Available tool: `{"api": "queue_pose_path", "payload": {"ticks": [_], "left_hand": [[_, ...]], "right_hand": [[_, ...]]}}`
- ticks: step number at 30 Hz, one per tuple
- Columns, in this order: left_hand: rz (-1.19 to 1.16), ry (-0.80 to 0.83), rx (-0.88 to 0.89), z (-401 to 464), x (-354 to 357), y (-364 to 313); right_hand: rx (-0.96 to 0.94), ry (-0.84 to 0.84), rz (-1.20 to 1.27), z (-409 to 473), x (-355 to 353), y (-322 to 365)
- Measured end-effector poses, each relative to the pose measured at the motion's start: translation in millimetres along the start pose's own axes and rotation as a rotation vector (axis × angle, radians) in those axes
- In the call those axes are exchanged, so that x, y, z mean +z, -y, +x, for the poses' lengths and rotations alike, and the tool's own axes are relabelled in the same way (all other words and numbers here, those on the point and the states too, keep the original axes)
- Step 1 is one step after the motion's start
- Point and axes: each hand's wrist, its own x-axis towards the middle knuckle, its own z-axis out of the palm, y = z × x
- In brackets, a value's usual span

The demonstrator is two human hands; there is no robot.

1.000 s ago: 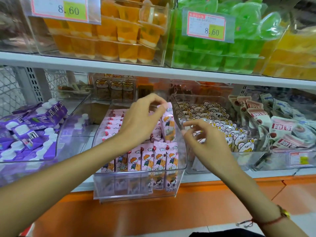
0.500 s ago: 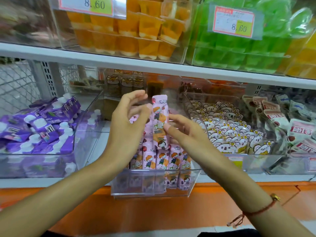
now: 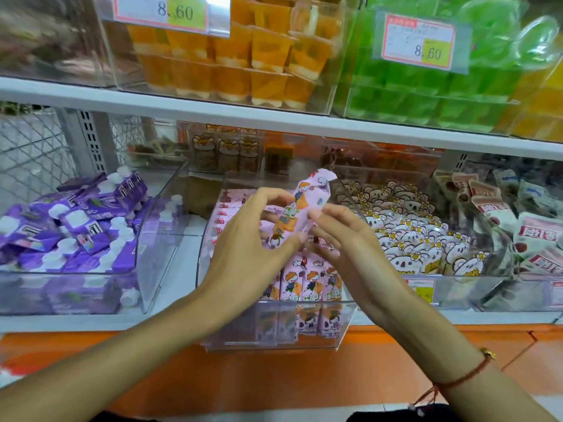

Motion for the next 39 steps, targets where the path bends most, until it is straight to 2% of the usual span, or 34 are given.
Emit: {"api": "queue_pose_path", "payload": {"ticks": [4,7,12,16,21,25,29,32,36,39], "left_hand": [[-0.161,0.083,-0.046,2,-1,0],[-0.091,0.094,0.014,3,-1,1],[0.028,0.003,0.053,2,-1,-1],[-0.089,0.038,0.039,4,-3,-2],[-0.12,0.022,0.134,8,-11,-1],[-0.133,0.057,0.147,11,-13,-3],[-0.267,0.145,-0.041,12,-15,-8],[-0.464,0.17,-0.314,12,-14,-13],[-0.672,0.12,-0.589,14,-12,-18],[-0.75,0.087,-0.708,15,-11,-19]], "right_hand": [[-0.019,0.036,-0.006,0,-5,3],[-0.112,0.03,-0.127,-3,-1,2],[-0.282,-0.091,-0.266,-7,3,1],[-0.355,-0.028,-0.312,-9,2,2],[-0.44,0.086,-0.418,-12,-4,7],[-0.457,0.097,-0.407,-11,-8,7],[-0.406,0.091,-0.374,-9,-11,6],[-0.295,0.088,-0.369,-7,-11,7],[-0.204,0.079,-0.421,-6,-10,7],[-0.173,0.059,-0.437,-8,-9,7]]}}
